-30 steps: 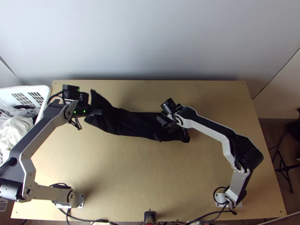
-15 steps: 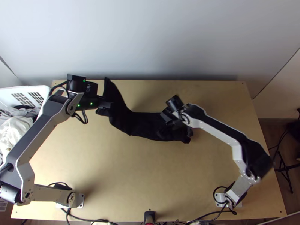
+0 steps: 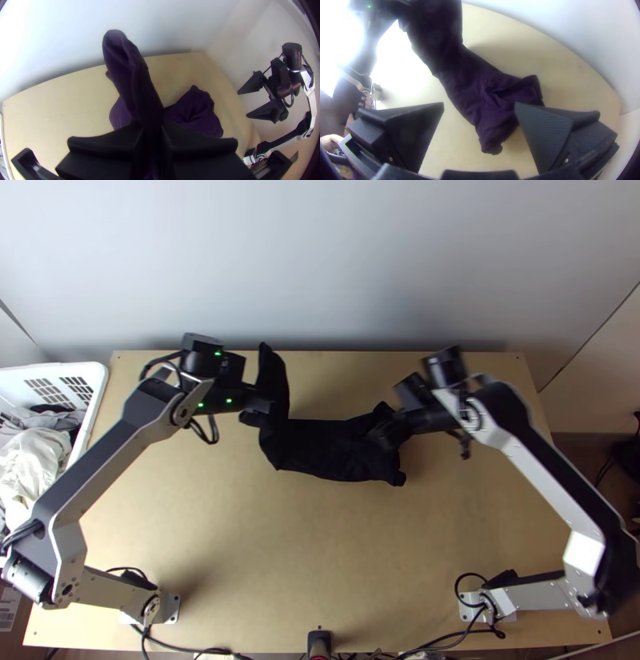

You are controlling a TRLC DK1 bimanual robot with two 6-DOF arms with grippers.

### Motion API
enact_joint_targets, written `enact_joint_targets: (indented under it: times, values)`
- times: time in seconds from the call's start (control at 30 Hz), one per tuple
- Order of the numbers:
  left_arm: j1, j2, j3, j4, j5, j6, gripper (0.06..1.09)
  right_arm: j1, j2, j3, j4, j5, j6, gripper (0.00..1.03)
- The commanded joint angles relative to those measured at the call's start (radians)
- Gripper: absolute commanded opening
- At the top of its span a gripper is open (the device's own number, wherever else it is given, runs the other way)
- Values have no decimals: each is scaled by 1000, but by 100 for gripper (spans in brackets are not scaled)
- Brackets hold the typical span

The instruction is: Fold the t-shirt

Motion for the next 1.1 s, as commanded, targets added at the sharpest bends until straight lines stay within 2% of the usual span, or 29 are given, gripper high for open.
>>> enact_joint_targets:
  times: [0.0, 0.3, 0.87, 1.07]
  values:
    - [-95, 66, 43, 54, 2, -57, 9, -94, -131, -28, -53, -8, 16, 98]
    - [-241, 203, 69, 149, 5, -95, 9, -160, -208, -126, -55, -7, 23, 98]
    - [-387, 515, 320, 158, 19, -106, 9, -209, -283, -221, -72, -7, 31, 98]
    - [-419, 601, 342, 155, 18, -100, 9, -218, -297, -232, -72, -7, 31, 98]
